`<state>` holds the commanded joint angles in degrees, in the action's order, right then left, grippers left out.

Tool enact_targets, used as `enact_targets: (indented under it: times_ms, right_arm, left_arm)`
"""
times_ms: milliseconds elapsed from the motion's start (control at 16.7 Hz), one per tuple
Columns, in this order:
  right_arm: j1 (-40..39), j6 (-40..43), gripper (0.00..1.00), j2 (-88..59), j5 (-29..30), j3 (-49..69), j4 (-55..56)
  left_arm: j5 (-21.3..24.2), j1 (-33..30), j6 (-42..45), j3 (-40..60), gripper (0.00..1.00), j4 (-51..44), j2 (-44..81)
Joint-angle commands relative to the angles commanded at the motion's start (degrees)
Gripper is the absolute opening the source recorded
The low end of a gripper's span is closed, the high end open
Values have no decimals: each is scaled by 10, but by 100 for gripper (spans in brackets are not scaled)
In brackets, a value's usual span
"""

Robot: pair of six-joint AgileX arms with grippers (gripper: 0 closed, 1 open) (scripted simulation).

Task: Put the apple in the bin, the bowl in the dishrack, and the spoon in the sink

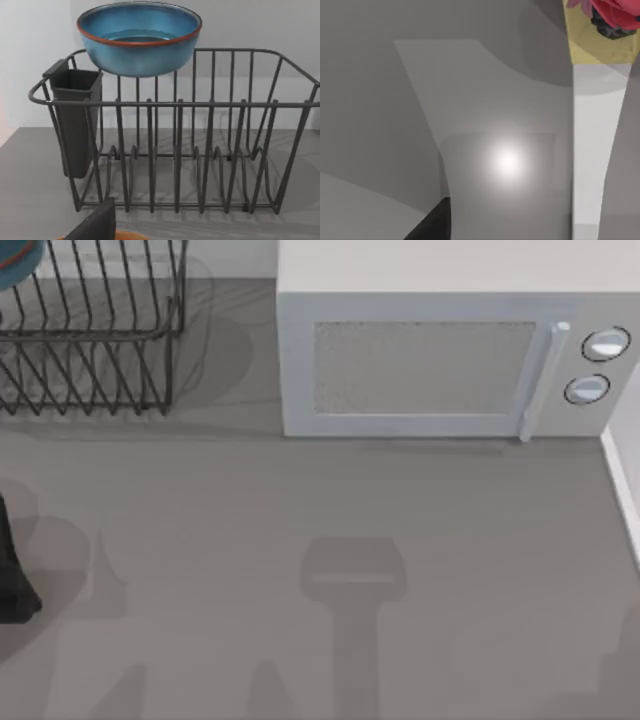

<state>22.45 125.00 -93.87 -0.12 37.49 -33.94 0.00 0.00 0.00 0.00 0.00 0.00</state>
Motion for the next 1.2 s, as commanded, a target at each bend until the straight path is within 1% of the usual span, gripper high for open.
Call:
enact_targets:
  times_ms: [480,540,960,1020,1200]
  right_arm:
    - [0,0,2,0,0,0,0]
    - [0,0,0,0,0,0,0]
    - [0,0,0,0,0,0,0]
    - [-4,-22,0,41,19,20,-47]
    - [-4,-17,0,51,19,40,-70]
  left_arm:
    - [0,0,0,0,100,0,0]
    - [0,0,0,0,100,0,0]
    - [0,0,0,0,100,0,0]
    - [0,0,0,0,100,0,0]
    - [0,0,0,0,100,0,0]
